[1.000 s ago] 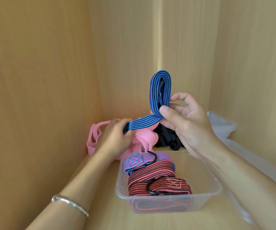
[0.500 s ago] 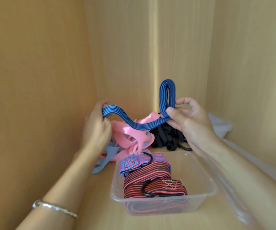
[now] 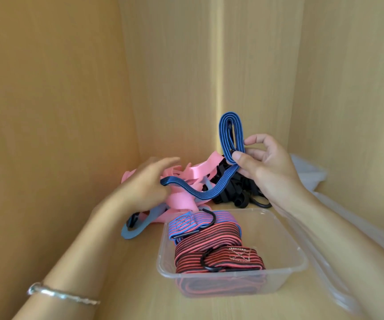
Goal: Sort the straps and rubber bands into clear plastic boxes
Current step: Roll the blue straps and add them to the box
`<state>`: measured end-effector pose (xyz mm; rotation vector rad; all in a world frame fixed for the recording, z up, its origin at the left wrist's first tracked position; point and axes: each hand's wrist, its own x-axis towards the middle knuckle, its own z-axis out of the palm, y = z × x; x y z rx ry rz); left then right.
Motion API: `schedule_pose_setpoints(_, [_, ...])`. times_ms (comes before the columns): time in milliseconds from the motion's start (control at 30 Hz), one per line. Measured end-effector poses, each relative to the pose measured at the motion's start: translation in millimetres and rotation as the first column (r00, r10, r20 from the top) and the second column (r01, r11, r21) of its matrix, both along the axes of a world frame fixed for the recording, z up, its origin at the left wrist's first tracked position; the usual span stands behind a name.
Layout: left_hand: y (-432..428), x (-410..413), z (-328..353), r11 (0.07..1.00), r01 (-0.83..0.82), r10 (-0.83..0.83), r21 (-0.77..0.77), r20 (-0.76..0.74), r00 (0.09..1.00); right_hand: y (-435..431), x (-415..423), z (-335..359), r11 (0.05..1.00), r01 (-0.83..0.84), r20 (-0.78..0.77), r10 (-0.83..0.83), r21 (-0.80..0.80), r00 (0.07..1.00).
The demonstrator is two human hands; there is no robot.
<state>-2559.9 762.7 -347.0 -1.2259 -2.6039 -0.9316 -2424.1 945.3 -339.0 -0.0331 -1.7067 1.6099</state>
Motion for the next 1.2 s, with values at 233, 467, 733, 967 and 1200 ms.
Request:
schedule_pose_setpoints(233, [24.8,47.8,4.7,0.919,0.213,-0.224,0.332,-0.004,0.975,-9.0,-0.7,-2.7,0.997,-0.073,-0.015,0.073,0.023,0.997])
schedule_pose_setpoints(467, [41.3,55.7,-7.1,0.913,0.220,-0.198,0.344,-0.100,0.975,-18.2,-0.7,-4.9,0.988,-0.136,-0.010,0.137,0.075,0.990])
schedule_pose_setpoints(733, [28.1,34.6,-4.3,0.858,0.262,-0.297,0.441,0.011,0.955,-2.7,0.9,-5.7,0.938,-0.232,0.123,0.206,0.259,0.971])
schedule_pose_setpoints(967, [22.9,26.0,-3.8,0.843,0.312,-0.350,0.438,0.007,0.937,7.5,2.0,-7.1,0.891,-0.348,0.261,0.276,0.291,0.925])
schedule_pose_setpoints(1200, [20.3,25.7,-1.7,0.880,0.273,-0.281,0.388,-0.037,0.959,17.2,1.5,-7.3,0.875,-0.344,0.309,0.242,0.339,0.920])
